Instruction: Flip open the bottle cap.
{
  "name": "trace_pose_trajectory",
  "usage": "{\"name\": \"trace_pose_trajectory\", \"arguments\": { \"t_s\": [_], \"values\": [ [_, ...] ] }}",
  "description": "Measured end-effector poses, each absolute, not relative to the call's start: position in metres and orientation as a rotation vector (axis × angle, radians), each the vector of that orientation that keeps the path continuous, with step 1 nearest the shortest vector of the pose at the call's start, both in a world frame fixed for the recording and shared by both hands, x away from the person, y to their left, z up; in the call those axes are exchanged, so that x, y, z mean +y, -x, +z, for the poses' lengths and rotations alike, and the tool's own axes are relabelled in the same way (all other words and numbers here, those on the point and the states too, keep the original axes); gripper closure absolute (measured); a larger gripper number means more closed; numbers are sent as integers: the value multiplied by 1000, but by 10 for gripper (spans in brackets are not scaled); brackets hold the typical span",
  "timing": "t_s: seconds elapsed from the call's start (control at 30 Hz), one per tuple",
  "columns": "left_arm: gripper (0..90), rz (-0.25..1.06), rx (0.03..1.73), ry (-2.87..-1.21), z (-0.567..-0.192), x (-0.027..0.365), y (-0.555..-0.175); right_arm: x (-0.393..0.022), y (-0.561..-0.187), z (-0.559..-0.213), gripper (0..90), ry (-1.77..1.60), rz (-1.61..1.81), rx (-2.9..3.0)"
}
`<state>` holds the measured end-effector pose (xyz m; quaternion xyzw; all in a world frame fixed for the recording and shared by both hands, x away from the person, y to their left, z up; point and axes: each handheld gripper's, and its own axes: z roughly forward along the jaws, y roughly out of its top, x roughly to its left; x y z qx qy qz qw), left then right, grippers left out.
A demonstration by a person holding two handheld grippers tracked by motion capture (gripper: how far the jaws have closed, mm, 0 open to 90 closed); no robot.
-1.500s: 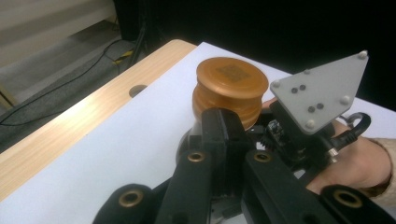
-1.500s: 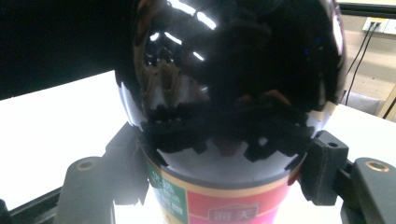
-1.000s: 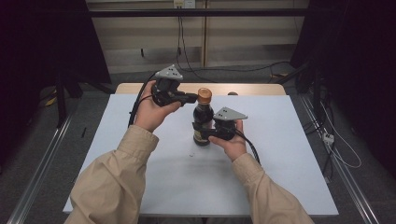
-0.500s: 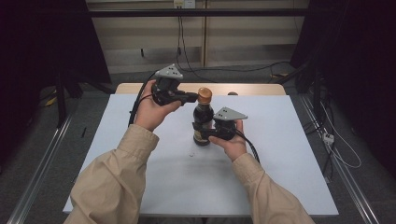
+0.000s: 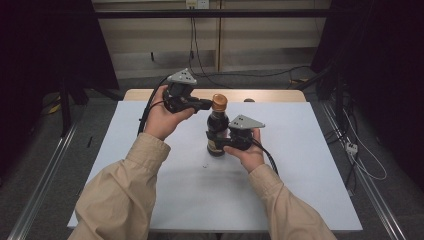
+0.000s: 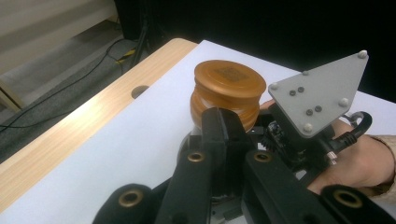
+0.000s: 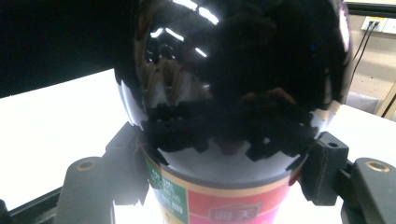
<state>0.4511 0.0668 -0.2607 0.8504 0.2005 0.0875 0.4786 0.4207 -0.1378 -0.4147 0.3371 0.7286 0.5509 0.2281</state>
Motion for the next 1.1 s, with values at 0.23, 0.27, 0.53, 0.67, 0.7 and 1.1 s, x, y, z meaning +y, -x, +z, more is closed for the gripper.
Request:
{"name": "trace_pose_trajectory", "arguments": {
  "t_s": [0.23,0.27,0.53,0.67,0.7,1.1],
  "values": [
    [900,217,477,-2053,-260,65,-453,-138,-421,-415,301,-926,1503,2007],
    [900,217,479,-2052,-260,65,-453,-138,-421,-415,298,-915,1498,2009],
    [900,209,484,-2048,-260,64,-454,-138,-422,-416,299,-911,1495,2016],
    [900,208,491,-2041,-259,64,-453,-138,-422,-416,300,-910,1500,2020],
    [900,207,491,-2041,-259,64,-453,-138,-422,-416,300,-911,1500,2023],
    [900,196,484,-2036,-257,64,-454,-138,-422,-417,300,-922,1510,2019]
  ]
}}
